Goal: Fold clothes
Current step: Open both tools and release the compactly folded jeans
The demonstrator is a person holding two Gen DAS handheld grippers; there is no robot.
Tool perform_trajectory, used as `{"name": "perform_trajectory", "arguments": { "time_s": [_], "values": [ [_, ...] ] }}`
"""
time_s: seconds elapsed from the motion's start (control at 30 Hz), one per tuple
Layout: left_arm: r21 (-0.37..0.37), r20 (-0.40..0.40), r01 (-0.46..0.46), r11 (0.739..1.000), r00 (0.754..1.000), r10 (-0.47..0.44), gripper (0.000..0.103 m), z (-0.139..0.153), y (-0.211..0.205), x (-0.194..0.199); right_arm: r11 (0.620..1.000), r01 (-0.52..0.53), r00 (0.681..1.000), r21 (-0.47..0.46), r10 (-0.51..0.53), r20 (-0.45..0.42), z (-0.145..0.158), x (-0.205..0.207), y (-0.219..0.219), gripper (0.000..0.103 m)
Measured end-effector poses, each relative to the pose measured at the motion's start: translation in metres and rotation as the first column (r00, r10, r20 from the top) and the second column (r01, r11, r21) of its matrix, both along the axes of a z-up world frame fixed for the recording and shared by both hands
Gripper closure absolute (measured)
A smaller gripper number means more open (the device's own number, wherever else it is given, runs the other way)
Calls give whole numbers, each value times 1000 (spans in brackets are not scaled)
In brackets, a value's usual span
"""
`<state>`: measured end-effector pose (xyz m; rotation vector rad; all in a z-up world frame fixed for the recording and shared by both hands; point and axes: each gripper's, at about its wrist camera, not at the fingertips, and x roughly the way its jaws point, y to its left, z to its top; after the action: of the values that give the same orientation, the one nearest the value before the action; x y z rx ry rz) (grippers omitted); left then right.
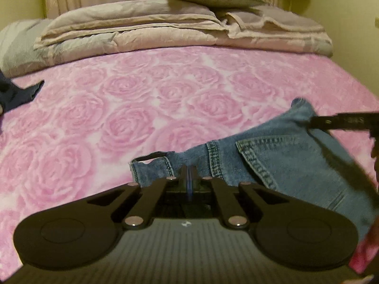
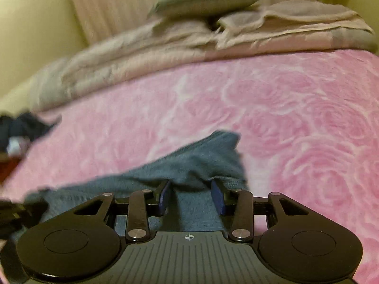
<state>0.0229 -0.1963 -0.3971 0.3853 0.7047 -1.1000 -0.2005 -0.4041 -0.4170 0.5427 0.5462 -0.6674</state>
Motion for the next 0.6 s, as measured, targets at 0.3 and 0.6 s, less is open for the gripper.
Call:
{"name": "perform_trajectory", "arguments": {
  "time_s": [0.3, 0.6],
  "values": [
    [15, 17, 52, 999, 998, -52, 93, 8, -15, 8, 999, 19, 999, 45, -18, -31, 1, -20, -6, 61],
    [-72, -32, 105, 992, 994, -107, 95, 42, 49, -17, 999, 40, 999, -26, -40, -9, 24, -77, 69, 61]
  ]
}}
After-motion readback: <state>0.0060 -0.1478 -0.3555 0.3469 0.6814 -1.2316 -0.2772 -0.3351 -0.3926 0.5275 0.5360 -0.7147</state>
